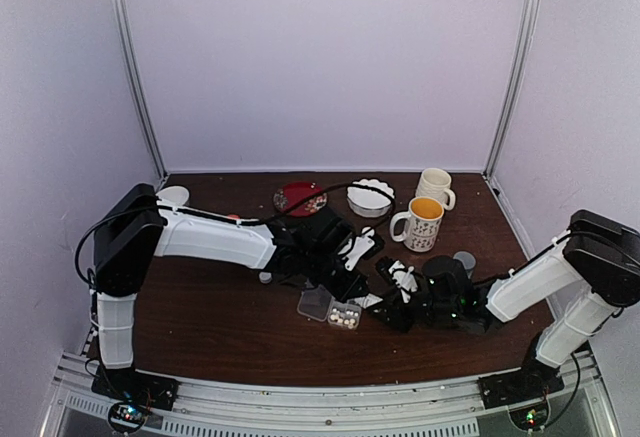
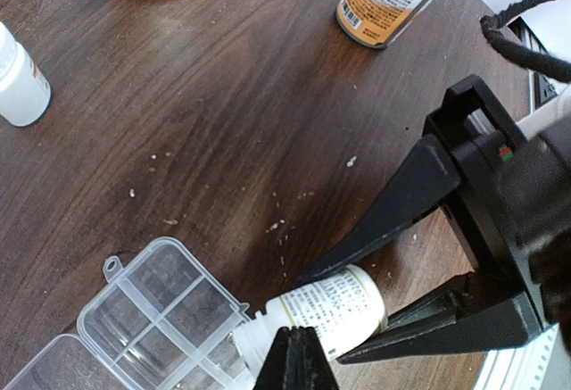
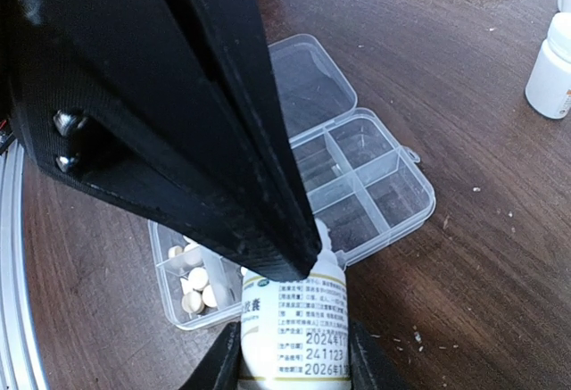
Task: Sort the pills into containers
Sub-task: Pour the pill into the compartment of the pill container.
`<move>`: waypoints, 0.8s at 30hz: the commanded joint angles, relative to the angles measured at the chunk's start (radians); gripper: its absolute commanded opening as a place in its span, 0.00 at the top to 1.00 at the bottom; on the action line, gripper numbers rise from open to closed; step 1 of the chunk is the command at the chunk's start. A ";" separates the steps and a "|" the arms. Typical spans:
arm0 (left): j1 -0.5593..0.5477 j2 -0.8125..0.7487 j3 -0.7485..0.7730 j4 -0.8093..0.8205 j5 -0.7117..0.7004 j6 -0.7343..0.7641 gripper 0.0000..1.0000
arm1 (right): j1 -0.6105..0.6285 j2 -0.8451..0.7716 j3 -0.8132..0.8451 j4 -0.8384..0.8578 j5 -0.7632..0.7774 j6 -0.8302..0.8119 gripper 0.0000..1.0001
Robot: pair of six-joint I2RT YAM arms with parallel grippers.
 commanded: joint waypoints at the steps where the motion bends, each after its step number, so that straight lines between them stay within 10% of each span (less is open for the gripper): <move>1: -0.010 -0.017 0.005 0.010 -0.005 0.020 1.00 | -0.003 -0.010 0.024 -0.002 -0.004 -0.013 1.00; 24: -0.009 -0.018 -0.025 0.027 0.019 -0.006 1.00 | -0.003 -0.027 0.027 -0.029 -0.009 -0.020 1.00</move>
